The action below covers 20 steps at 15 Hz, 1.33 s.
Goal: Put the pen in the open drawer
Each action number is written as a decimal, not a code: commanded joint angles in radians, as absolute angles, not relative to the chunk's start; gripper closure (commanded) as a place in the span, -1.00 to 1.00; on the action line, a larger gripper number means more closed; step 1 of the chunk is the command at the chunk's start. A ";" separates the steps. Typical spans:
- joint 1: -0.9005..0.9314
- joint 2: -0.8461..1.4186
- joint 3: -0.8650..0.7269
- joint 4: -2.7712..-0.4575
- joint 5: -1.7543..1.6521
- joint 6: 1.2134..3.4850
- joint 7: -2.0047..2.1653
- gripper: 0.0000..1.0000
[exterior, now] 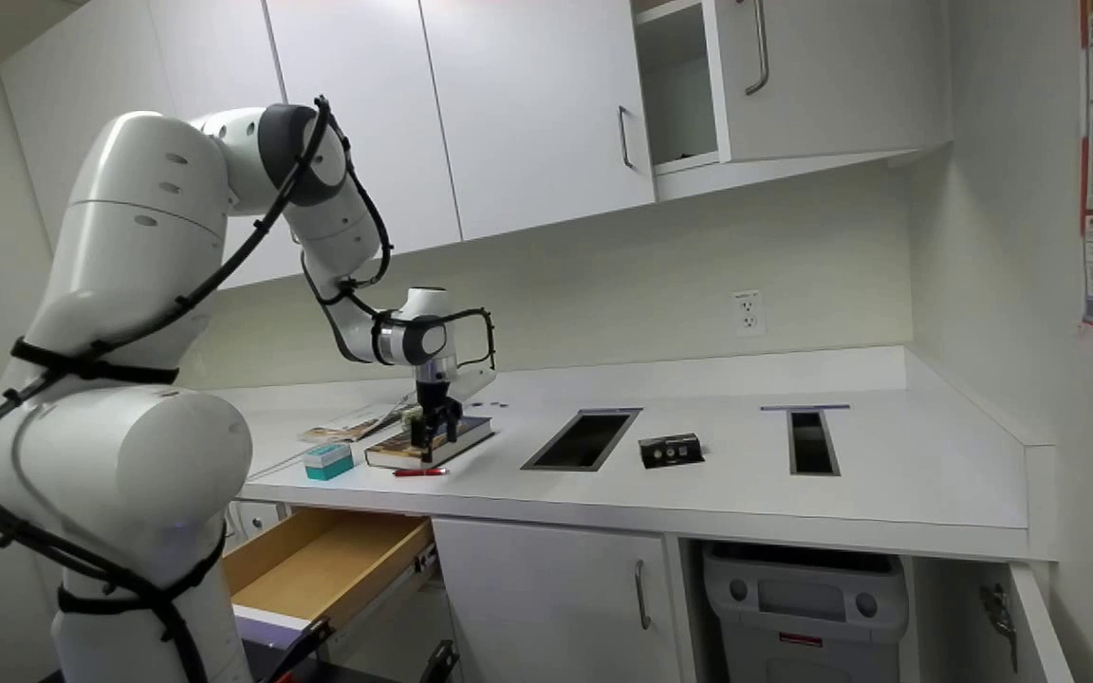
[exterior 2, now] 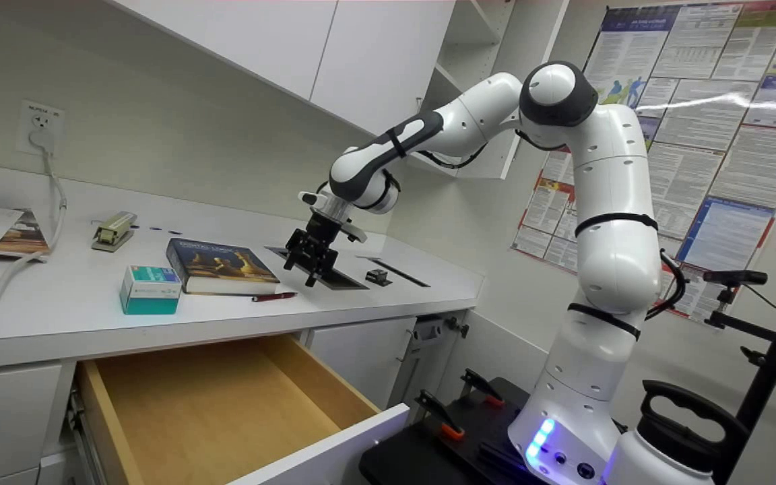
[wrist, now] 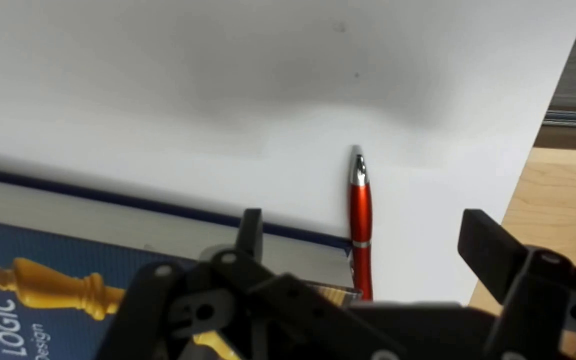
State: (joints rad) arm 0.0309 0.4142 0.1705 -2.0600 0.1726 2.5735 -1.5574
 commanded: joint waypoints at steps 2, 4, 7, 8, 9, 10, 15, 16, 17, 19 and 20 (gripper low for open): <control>0.022 0.473 0.190 -1.965 0.121 2.485 -1.530 -1.00; 0.025 0.489 0.191 -1.945 0.104 2.465 -1.523 -1.00; 0.024 0.510 0.196 -1.926 0.094 2.461 -1.524 -1.00; 0.023 0.516 0.199 -1.922 0.095 2.463 -1.526 -1.00; 0.020 0.524 0.204 -1.918 0.101 2.466 -1.530 -1.00; 0.023 0.530 0.205 -1.918 0.097 2.470 -1.526 -1.00; 0.025 0.550 0.215 -1.917 0.095 2.478 -1.523 -1.00; 0.023 0.552 0.217 -1.918 0.098 2.481 -1.525 -0.50; 0.022 0.553 0.218 -1.918 0.099 2.483 -1.525 -0.47; 0.020 0.555 0.219 -1.918 0.101 2.483 -1.526 -0.17; 0.018 0.555 0.220 -1.918 0.103 2.483 -1.527 -0.03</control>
